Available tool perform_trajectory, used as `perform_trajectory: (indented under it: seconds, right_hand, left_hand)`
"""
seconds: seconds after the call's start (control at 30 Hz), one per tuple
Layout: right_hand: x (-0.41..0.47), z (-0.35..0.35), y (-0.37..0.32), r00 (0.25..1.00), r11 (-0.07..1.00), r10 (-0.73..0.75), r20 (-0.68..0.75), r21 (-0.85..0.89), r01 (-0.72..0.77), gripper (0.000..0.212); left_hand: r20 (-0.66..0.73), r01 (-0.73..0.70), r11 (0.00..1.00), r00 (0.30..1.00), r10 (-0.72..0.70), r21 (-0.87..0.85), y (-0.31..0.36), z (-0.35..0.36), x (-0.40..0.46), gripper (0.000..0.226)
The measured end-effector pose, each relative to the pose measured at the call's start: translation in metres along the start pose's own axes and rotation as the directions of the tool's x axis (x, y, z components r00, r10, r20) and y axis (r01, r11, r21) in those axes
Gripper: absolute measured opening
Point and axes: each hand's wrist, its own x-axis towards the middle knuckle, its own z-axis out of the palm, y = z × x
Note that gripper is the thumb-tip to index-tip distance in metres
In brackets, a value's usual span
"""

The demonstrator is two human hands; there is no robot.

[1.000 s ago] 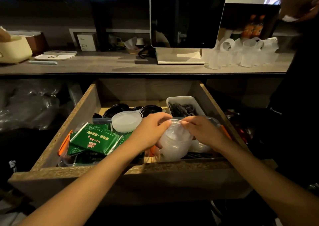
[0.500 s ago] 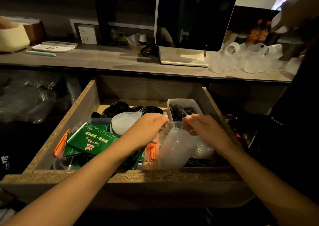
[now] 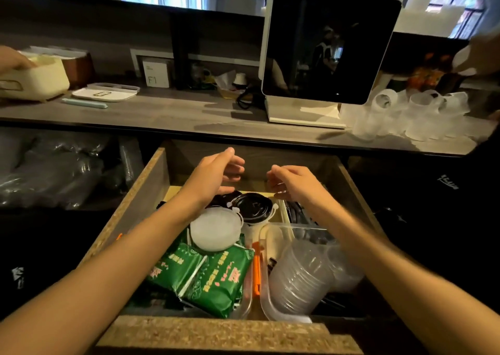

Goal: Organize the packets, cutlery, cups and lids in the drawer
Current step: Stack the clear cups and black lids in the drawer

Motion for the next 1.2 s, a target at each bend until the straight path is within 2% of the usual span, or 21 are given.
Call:
perform_trajectory:
  seconds: [0.07, 0.13, 0.27, 0.37, 0.5, 0.7, 0.77, 0.9, 1.0, 1.07, 1.2]
  right_hand:
    - [0.025, 0.007, 0.011, 0.999, 0.970, 0.036, 0.037, -0.240, -0.026, 0.029]
    - [0.044, 0.012, 0.025, 0.993, 0.889, 0.078, 0.090, -0.457, -0.028, 0.044]
    - [0.068, 0.024, 0.054, 0.958, 0.779, 0.196, 0.208, -0.626, -0.024, 0.066]
    - [0.085, 0.031, 0.070, 0.953, 0.745, 0.209, 0.217, -0.667, -0.011, 0.062]
    - [0.095, 0.030, 0.078, 0.981, 0.830, 0.120, 0.154, -0.558, -0.013, 0.035]
    - [0.102, 0.020, 0.073, 1.000, 0.957, 0.030, 0.003, -0.288, -0.028, 0.011]
    - [0.103, 0.017, 0.070, 0.999, 0.974, 0.028, -0.015, -0.225, -0.031, 0.011]
    - [0.096, 0.023, 0.073, 0.999, 0.977, 0.040, 0.034, -0.209, -0.032, 0.011]
    - [0.089, 0.023, 0.061, 0.994, 0.997, -0.054, -0.099, -0.059, 0.049, 0.011]
    - [0.085, 0.018, 0.043, 0.978, 0.996, -0.066, -0.196, 0.039, 0.075, 0.011]
    - [0.066, 0.017, -0.006, 0.985, 0.949, -0.080, -0.156, 0.291, 0.123, 0.014]
  left_hand:
    - [-0.007, 0.018, 0.999, 1.000, -0.017, 0.034, -0.010, -0.010, 0.017, 0.038]
    - [-0.003, 0.047, 0.997, 0.999, -0.047, 0.067, -0.021, -0.018, 0.032, 0.036]
    - [0.039, 0.127, 0.986, 0.990, -0.132, 0.110, -0.041, -0.031, 0.058, 0.034]
    - [0.107, 0.157, 0.977, 0.979, -0.174, 0.147, -0.053, -0.037, 0.072, 0.034]
    - [0.138, 0.174, 0.976, 0.972, -0.192, 0.129, -0.066, -0.038, 0.087, 0.033]
    - [0.142, 0.190, 0.981, 0.973, -0.184, -0.028, -0.085, -0.039, 0.093, 0.025]
    - [0.127, 0.189, 0.978, 0.976, -0.177, -0.087, -0.090, -0.045, 0.091, 0.027]
    - [0.118, 0.182, 0.979, 0.978, -0.171, -0.091, -0.084, -0.052, 0.085, 0.030]
    - [0.124, 0.156, 0.985, 0.981, -0.146, -0.077, -0.065, -0.050, 0.082, 0.025]
    - [0.135, 0.131, 0.990, 0.983, -0.122, -0.059, -0.052, -0.047, 0.076, 0.023]
    - [0.220, 0.101, 0.988, 0.973, -0.074, -0.114, -0.024, -0.036, 0.057, 0.035]
